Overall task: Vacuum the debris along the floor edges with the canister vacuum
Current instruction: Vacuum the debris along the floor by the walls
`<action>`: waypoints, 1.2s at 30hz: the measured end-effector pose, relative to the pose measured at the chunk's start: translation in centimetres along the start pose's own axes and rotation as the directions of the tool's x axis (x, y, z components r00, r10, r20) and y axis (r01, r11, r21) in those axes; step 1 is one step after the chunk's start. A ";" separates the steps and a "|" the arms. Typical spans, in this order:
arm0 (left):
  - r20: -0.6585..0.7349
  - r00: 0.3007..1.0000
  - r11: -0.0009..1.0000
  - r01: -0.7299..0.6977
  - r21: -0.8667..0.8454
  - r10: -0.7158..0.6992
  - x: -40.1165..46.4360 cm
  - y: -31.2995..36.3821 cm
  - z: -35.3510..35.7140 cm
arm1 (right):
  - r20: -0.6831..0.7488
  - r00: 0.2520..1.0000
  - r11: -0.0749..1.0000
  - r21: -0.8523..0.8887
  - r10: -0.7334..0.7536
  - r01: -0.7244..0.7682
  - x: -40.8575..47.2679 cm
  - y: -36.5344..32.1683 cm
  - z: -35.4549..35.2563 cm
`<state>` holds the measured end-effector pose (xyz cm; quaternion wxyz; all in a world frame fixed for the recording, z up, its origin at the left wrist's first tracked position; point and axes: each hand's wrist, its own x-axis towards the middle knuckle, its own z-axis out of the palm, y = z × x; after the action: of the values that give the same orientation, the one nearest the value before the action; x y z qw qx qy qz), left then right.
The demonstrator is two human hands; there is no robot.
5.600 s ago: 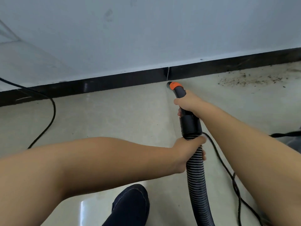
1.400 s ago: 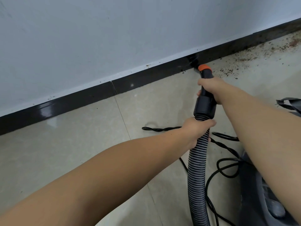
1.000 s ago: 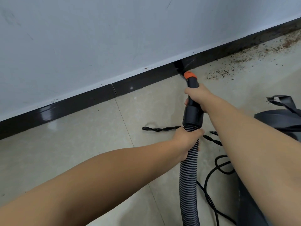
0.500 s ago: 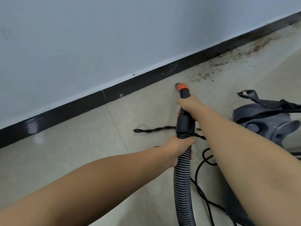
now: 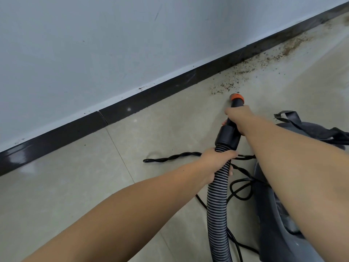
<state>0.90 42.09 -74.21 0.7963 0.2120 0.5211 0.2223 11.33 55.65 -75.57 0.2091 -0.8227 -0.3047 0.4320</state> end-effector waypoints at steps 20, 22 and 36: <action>0.074 0.997 0.997 -0.019 0.071 0.013 1.6 1.0 -1.6 | -0.026 1.000 0.996 0.084 0.006 -0.003 1.8 -0.4 0.6; 0.092 0.996 0.996 0.001 0.092 -0.009 2.3 1.1 -1.0 | -0.048 0.998 0.995 0.093 0.032 -0.027 2.6 0.1 -0.4; -0.118 0.990 0.993 -0.093 -0.076 0.084 3.3 1.7 -4.4 | 0.101 0.984 0.989 -0.008 -0.149 0.151 1.3 -4.5 6.2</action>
<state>-2.19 45.88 -77.29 0.7625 0.1895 0.5464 0.2901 5.23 60.37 -76.97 0.2189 -0.7763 -0.3793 0.4534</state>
